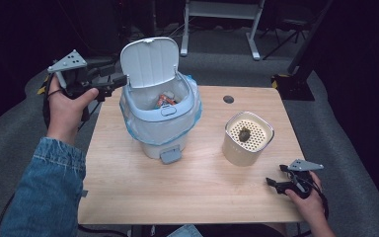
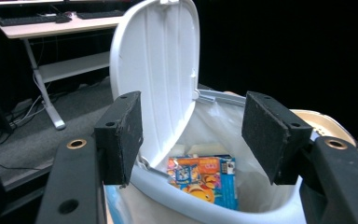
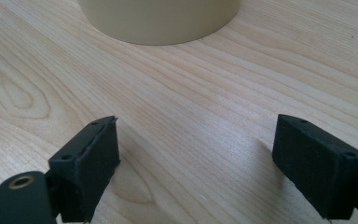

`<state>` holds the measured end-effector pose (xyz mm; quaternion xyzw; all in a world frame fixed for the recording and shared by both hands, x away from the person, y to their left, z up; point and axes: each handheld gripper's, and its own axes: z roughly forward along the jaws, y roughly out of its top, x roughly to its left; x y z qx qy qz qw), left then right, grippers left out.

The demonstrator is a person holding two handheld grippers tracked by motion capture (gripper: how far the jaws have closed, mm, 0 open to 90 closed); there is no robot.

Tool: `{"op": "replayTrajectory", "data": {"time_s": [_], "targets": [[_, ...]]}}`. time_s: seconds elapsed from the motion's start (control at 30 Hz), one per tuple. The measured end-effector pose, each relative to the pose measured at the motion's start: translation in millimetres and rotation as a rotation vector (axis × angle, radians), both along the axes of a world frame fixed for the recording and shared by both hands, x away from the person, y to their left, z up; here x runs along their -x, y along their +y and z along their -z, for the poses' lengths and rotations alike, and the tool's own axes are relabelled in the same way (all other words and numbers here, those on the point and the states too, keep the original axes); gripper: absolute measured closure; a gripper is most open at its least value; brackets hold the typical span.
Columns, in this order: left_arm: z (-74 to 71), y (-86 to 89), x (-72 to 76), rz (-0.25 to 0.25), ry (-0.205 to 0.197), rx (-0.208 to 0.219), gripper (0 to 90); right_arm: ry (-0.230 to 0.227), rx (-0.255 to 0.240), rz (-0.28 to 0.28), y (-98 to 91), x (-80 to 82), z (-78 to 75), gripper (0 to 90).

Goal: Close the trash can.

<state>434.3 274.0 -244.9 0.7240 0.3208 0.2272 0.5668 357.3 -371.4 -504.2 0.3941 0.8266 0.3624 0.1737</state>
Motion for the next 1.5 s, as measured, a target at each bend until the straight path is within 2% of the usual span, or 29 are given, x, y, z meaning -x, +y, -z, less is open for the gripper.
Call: {"op": "replayTrajectory", "data": {"time_s": [0.37, 0.57, 0.7, 0.87, 0.97, 1.07, 1.17, 1.27, 1.43, 1.5], "targets": [[-4.1, -0.2, -31.6, -0.032, 0.023, -0.001, 37.5, 0.0, 0.0, 0.0, 0.0, 0.0, 0.0, 14.9], [-4.0, -7.3, -42.0, 0.002, 0.034, 0.037, 37.7, 0.0, 0.0, 0.0, 0.0, 0.0, 0.0, 14.9], [-5.4, -6.8, -44.1, 0.017, 0.046, 0.043, 36.6, 0.0, -0.001, 0.002, 0.2, 0.1, 0.0, 14.8], [-6.1, -8.6, -40.2, 0.045, 0.052, 0.048, 35.6, -0.001, 0.003, 0.0, 0.0, 0.0, 0.0, 14.8], [-4.9, -13.1, -34.7, 0.096, 0.063, 0.058, 36.2, -0.003, 0.004, 0.0, 0.2, 0.2, 0.0, 14.9], [-3.6, -23.3, -28.0, 0.12, 0.067, 0.011, 34.6, -0.004, 0.005, 0.0, 0.3, 0.1, 0.1, 14.9], [-2.4, -29.8, -21.3, 0.136, 0.067, -0.016, 31.9, -0.003, 0.005, 0.001, 0.3, 0.2, 0.1, 14.9], [0.6, -35.1, -13.9, 0.173, 0.073, -0.004, 33.6, -0.004, 0.005, 0.001, 0.3, 0.2, 0.1, 14.9], [5.1, -46.9, -4.2, 0.228, 0.096, -0.021, 34.2, -0.004, 0.005, 0.001, 0.3, 0.2, 0.1, 14.9], [7.3, -50.4, -2.2, 0.248, 0.114, -0.028, 38.0, -0.004, 0.005, 0.001, 0.3, 0.2, 0.1, 14.9]]}}
